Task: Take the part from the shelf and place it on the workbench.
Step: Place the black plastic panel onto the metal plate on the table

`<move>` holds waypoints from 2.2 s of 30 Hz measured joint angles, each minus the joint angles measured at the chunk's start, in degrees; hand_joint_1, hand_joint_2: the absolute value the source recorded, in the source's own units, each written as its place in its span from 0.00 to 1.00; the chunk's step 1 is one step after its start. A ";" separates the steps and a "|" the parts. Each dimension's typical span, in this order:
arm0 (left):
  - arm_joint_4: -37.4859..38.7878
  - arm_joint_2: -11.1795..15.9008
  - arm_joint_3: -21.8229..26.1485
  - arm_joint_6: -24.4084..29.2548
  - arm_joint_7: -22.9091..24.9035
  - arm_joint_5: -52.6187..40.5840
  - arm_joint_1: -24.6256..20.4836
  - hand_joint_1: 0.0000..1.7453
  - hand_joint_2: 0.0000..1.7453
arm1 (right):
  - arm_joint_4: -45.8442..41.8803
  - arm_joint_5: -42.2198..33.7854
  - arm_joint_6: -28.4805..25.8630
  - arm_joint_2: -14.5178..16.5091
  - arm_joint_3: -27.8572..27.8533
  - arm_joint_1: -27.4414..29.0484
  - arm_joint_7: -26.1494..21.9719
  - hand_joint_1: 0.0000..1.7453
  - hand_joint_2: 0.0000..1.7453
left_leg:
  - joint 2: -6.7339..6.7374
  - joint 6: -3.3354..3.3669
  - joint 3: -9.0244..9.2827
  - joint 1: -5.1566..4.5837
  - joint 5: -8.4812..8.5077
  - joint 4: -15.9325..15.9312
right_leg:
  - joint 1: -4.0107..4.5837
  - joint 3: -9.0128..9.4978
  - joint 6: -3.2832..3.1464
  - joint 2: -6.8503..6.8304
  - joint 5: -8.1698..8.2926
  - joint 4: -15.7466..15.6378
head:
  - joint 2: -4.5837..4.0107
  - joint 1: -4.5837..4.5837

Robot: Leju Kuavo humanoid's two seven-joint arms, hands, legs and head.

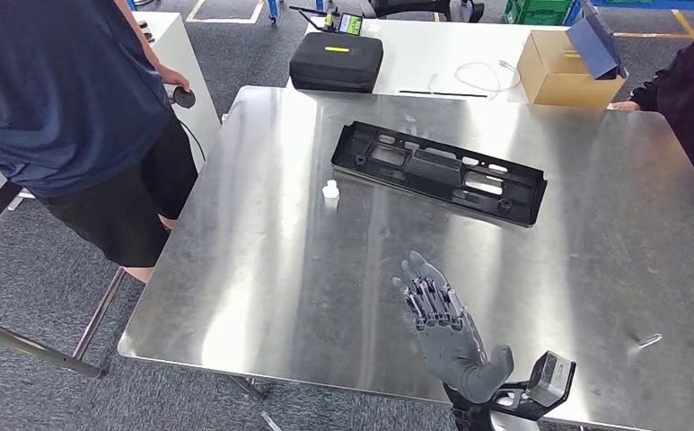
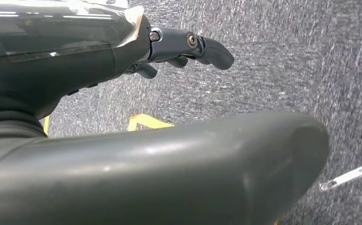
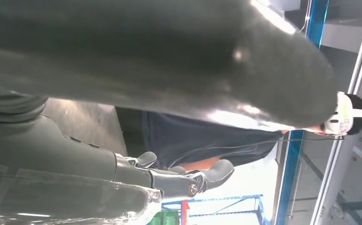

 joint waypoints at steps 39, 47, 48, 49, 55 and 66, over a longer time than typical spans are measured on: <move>0.56 0.08 1.03 -1.01 -0.19 0.69 0.14 0.00 0.00 | 1.04 5.76 -2.91 1.79 -1.55 0.08 0.82 0.00 0.00 | 0.47 -1.65 0.12 1.30 1.70 2.52 | 0.98 0.91 -1.39 -0.96 0.44 -1.04 | 0.02 -0.32; 0.80 0.25 1.03 -0.96 -0.17 0.30 0.04 0.00 0.00 | 1.82 6.17 -3.78 1.70 -2.37 0.35 0.35 0.00 0.00 | 0.76 2.34 -0.90 0.30 4.53 -2.41 | 0.89 -3.63 0.13 -0.80 -3.77 5.72 | 0.02 0.15; 0.80 0.30 1.03 -0.96 -0.17 0.28 0.04 0.00 0.00 | 1.96 6.20 -3.90 1.71 -2.43 0.37 0.35 0.00 0.00 | 0.79 2.64 -1.72 0.15 5.19 -2.39 | 0.95 -4.67 -0.26 -0.78 -6.27 9.39 | 0.02 0.29; 0.80 0.32 1.03 -0.97 -0.17 0.26 0.05 0.00 0.00 | 2.13 6.22 -4.04 1.71 -2.49 0.36 0.37 0.00 0.00 | 0.83 2.78 -2.59 -0.03 5.84 -2.36 | 0.98 -5.29 -0.38 -0.77 -7.95 12.80 | 0.02 0.35; 0.82 0.34 1.03 -0.96 -0.03 0.20 0.05 0.00 0.00 | 4.58 6.27 -5.57 1.70 -3.70 -0.62 1.39 0.00 0.00 | 0.83 2.16 -6.85 -0.58 9.65 -2.19 | 1.59 6.44 0.85 -0.76 -5.03 1.88 | 0.02 0.32; 0.87 0.40 1.03 -1.13 0.37 -0.64 0.31 0.00 0.00 | 15.47 9.49 -8.21 1.96 -5.27 -3.35 2.56 0.00 0.00 | 0.61 -0.98 -9.88 0.43 0.28 13.38 | 1.52 3.50 -2.76 -1.41 -0.29 -3.01 | 0.02 -0.38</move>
